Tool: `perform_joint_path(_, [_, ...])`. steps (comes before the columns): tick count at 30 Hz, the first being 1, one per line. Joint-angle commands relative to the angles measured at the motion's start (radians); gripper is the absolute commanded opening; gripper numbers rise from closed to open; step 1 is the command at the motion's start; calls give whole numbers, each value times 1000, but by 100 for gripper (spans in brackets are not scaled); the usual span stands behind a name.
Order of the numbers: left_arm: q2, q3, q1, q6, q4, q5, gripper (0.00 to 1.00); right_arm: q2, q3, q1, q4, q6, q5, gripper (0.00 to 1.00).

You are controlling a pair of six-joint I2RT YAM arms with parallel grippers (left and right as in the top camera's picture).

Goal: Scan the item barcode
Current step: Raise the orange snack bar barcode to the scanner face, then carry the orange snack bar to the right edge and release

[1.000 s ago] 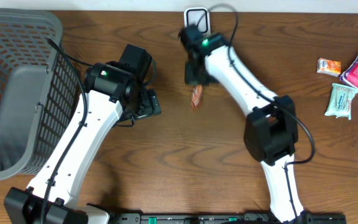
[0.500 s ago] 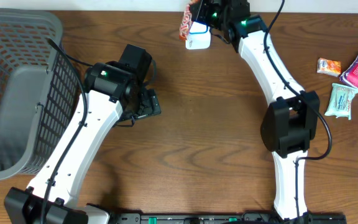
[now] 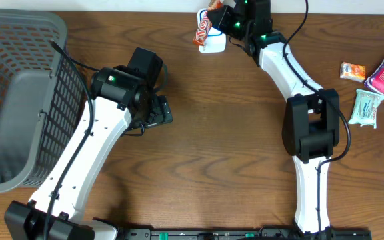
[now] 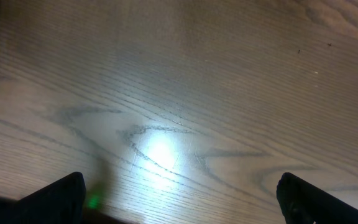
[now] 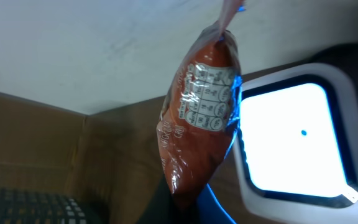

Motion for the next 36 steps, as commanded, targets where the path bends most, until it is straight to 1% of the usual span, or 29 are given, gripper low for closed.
perform_joint_path(1, [5,0,1,17,-4,-6,98,13,-3,-23,34,-6,-16,1])
perform_joint_path(3, [5,0,1,17,-4,-6,98,3,-3,-45,69,-43,-45,1])
perform_joint_path(7, [5,0,1,16,-4,-6,98,-49,0,-139,88,-45,-158,1])
perform_joint_path(9, [5,0,1,16,-4,-6,98,-91,0,-204,-1,-48,-174,1])
perform_joint_path(11, [5,0,1,17,-4,-6,98,-131,0,-267,-121,-99,-161,1])
perform_joint_path(14, [5,0,1,17,-4,-6,98,-198,0,-370,-360,-229,-56,1])
perform_joint_path(16, [5,0,1,16,-4,-6,98,-250,0,-447,-536,-349,98,1])
perform_joint_path(19, [5,0,1,17,-4,-6,98,-293,0,-517,-668,-449,269,1])
perform_joint_path(21, [5,0,1,17,-4,-6,98,-308,0,-562,-738,-481,368,1])
perform_joint_path(24, [5,0,1,17,-4,-6,98,-304,-1,-617,-826,-541,446,1])
perform_joint_path(25, [5,0,1,17,-4,-6,98,-298,-2,-632,-852,-550,474,3])
perform_joint_path(26, [5,0,1,17,-4,-6,98,-293,-3,-644,-872,-550,487,7])
perform_joint_path(27, [5,0,1,17,-4,-6,98,-285,-3,-657,-891,-550,497,14])
perform_joint_path(28, [5,0,1,17,-4,-6,98,-280,-3,-668,-907,-550,497,27])
perform_joint_path(29, [5,0,1,17,-4,-6,98,-275,-3,-676,-919,-550,497,50])
perform_joint_path(30, [5,0,1,17,-4,-6,98,-274,-3,-686,-932,-550,497,81])
perform_joint_path(31, [5,0,1,16,-4,-6,98,-274,-3,-692,-939,-549,497,99])
perform_joint_path(34, [5,0,1,17,-4,-6,98,-290,-3,-712,-984,-505,459,99])
perform_joint_path(36, [5,0,1,17,-4,-6,98,-314,-3,-718,-1032,-472,399,99])
